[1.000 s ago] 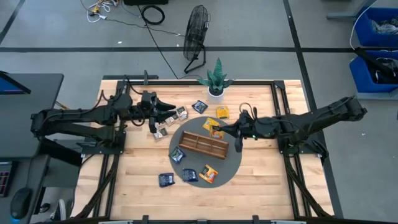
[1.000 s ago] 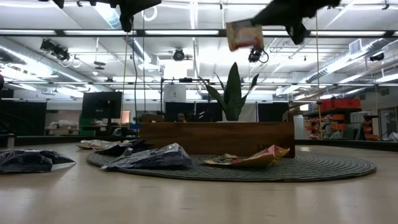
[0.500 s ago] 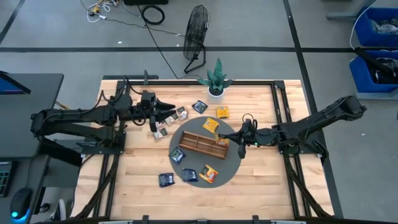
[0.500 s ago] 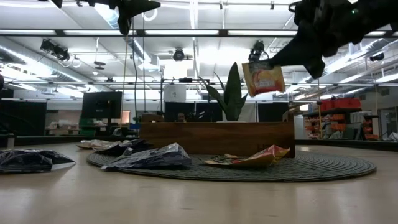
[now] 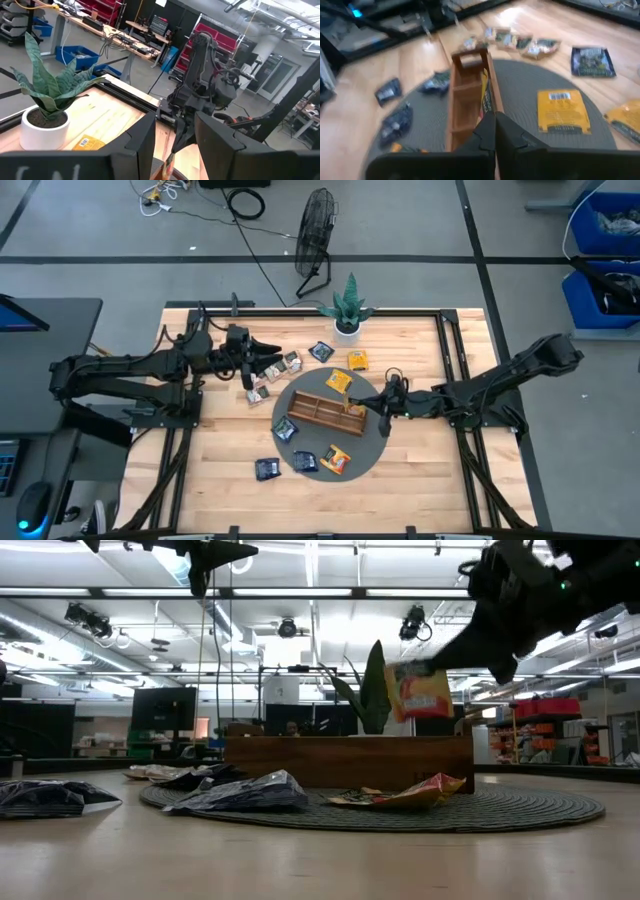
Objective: Pick & Place Tea
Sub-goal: Put the yellow tea bag into the right section of the wooden organizer
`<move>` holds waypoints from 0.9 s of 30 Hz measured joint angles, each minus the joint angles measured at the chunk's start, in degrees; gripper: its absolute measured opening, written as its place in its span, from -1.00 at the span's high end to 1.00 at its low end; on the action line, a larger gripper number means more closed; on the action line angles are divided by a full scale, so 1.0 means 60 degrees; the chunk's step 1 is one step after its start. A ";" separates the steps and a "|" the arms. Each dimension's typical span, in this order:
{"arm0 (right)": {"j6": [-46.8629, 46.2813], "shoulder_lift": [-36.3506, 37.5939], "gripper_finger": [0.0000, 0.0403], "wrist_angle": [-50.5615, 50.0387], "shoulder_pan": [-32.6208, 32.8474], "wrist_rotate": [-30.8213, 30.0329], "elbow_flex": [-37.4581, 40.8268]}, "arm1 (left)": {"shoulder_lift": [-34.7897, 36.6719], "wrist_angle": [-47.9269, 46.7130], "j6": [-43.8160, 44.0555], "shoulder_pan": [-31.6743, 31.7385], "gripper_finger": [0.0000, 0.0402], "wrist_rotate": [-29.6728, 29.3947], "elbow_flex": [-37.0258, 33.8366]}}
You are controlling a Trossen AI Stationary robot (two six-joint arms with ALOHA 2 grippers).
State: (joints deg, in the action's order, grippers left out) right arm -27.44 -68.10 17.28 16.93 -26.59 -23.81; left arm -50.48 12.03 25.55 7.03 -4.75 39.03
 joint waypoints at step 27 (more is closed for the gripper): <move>-0.0063 -0.1140 0.85 -0.0192 -0.0004 -0.0018 0.0007 | 0.0000 0.0017 0.0148 0.0000 0.29 -0.0013 0.0000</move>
State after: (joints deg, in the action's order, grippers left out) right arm -27.81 -74.94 16.13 16.91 -26.70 -23.77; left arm -50.48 12.13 26.44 7.03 -4.83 39.03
